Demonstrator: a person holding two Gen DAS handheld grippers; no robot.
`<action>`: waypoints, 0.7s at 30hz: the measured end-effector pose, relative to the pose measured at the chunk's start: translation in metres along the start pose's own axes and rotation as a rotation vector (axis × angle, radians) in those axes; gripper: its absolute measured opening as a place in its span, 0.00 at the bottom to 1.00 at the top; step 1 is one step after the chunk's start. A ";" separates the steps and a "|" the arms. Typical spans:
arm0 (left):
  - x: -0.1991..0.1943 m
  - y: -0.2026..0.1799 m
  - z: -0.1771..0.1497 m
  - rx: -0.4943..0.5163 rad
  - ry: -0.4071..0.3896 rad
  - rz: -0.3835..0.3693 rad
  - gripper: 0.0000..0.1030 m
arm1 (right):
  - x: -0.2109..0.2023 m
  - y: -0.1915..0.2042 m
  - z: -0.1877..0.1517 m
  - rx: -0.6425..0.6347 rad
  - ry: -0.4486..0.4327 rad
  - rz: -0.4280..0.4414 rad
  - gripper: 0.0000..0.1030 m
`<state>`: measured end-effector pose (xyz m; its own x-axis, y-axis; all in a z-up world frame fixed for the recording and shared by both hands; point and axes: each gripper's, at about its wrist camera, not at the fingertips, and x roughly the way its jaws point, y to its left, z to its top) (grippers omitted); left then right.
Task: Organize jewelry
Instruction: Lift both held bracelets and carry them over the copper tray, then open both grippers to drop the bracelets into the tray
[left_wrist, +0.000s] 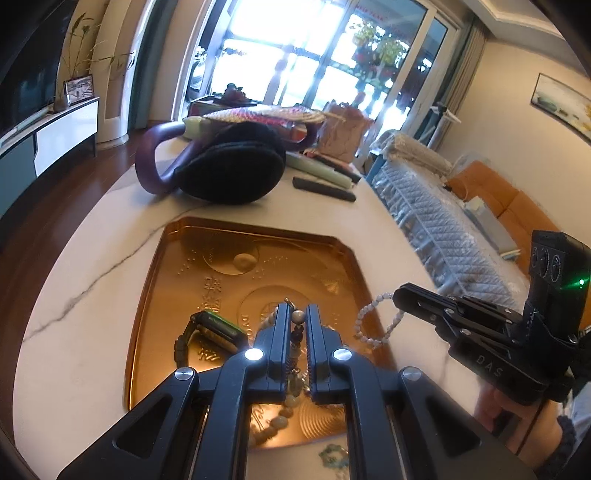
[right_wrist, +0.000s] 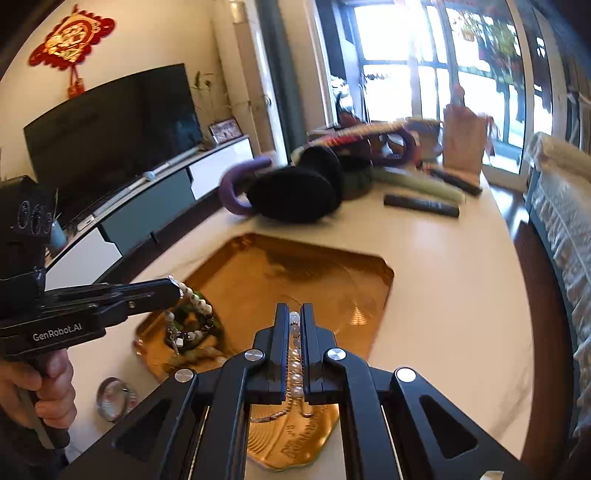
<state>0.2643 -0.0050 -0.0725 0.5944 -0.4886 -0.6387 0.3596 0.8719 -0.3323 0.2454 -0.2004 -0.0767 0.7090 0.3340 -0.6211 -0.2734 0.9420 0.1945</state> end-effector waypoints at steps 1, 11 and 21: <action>0.005 0.001 0.000 0.000 0.001 -0.003 0.08 | 0.005 -0.002 -0.002 0.007 0.008 -0.003 0.05; 0.038 0.005 -0.005 0.040 0.029 0.137 0.08 | 0.036 -0.015 -0.017 0.006 0.075 -0.052 0.05; 0.013 -0.002 -0.007 0.021 0.021 0.216 0.64 | 0.017 -0.019 -0.020 0.052 0.044 -0.076 0.41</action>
<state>0.2663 -0.0128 -0.0852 0.6442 -0.2894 -0.7080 0.2407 0.9553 -0.1714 0.2494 -0.2131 -0.1062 0.6971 0.2611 -0.6677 -0.1852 0.9653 0.1841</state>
